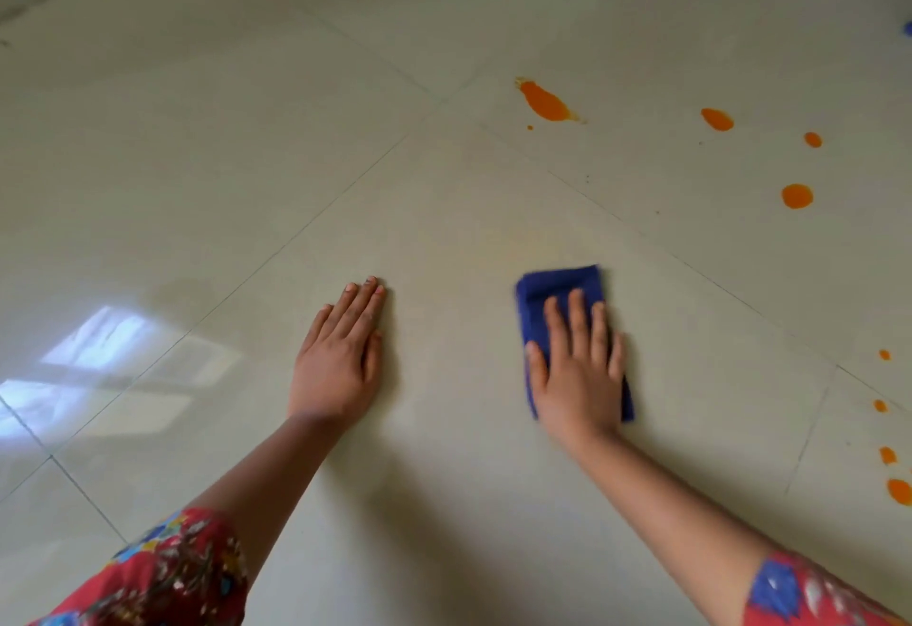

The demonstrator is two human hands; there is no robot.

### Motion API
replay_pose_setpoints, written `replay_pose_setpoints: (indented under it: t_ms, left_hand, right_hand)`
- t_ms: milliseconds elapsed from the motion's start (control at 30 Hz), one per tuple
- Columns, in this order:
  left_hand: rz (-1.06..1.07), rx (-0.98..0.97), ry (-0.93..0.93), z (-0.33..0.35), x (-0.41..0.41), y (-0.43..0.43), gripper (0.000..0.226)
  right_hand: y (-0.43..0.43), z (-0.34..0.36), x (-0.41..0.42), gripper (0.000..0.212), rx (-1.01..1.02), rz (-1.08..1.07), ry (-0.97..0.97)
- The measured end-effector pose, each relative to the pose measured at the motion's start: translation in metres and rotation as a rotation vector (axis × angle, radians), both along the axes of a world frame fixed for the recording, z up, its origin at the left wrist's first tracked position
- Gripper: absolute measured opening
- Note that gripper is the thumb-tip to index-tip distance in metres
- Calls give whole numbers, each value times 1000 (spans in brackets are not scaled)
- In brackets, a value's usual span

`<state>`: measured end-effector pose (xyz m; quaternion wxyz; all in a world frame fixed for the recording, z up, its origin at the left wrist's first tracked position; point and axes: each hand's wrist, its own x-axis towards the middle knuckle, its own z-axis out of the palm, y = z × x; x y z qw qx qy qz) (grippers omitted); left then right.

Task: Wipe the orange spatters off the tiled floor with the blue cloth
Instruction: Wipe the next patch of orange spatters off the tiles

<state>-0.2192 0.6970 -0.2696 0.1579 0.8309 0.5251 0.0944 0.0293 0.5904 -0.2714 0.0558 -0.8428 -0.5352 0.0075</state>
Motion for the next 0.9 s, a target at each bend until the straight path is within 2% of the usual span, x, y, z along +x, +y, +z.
replay_pose_setpoints:
  t_ms: [67,100,133,233,267,333,400,467,533,633,700,767,833,900]
  left_hand:
    - [-4,-3,-3,1,0,-1,53]
    - [-6,-4,-1,1,0,-1,54]
    - [-6,-2,3,1,0,-1,54]
    - [6,-4,6,0,-1,0,54]
    - [4,-8,2,1,-1,0,54]
    - [3,-15,-4,2,-1,1,55]
    - [-2,-24,-11,3,-1,1,56]
    - [-8,-37,-17,2,-2,1,59]
    - [-9,-40,-20,3,-2,1,60]
    - [-9,-35,-23,3,-2,0,61]
    - [-15,-29,-24,4,-1,1,62]
    - [-17,-30,-16,3,-2,2,63]
    - [-21,-32,-5,3,-3,0,63]
    - [-42,-32,-6,4,-3,1,63]
  right_hand:
    - [-14,1,-13,55,-41,286,-14]
    - [-3,2,-7,53,-42,356,-1]
    - [16,2,-1,53,-33,320,1]
    - [82,3,7,63,-42,-22,59]
    - [94,2,-1,63,-74,-38,72]
    - [86,1,-28,59,-80,175,29]
    - [42,3,-42,56,-70,516,-20]
    - [-10,6,-27,57,-88,703,-32]
    - [-42,7,9,56,-89,680,-43]
    - [-31,3,64,53,-107,372,-69]
    - [5,4,71,56,-118,142,-7]
    - [36,4,45,59,-104,30,30]
    - [40,3,2,58,-60,161,6]
    - [10,4,-28,56,-58,496,-12]
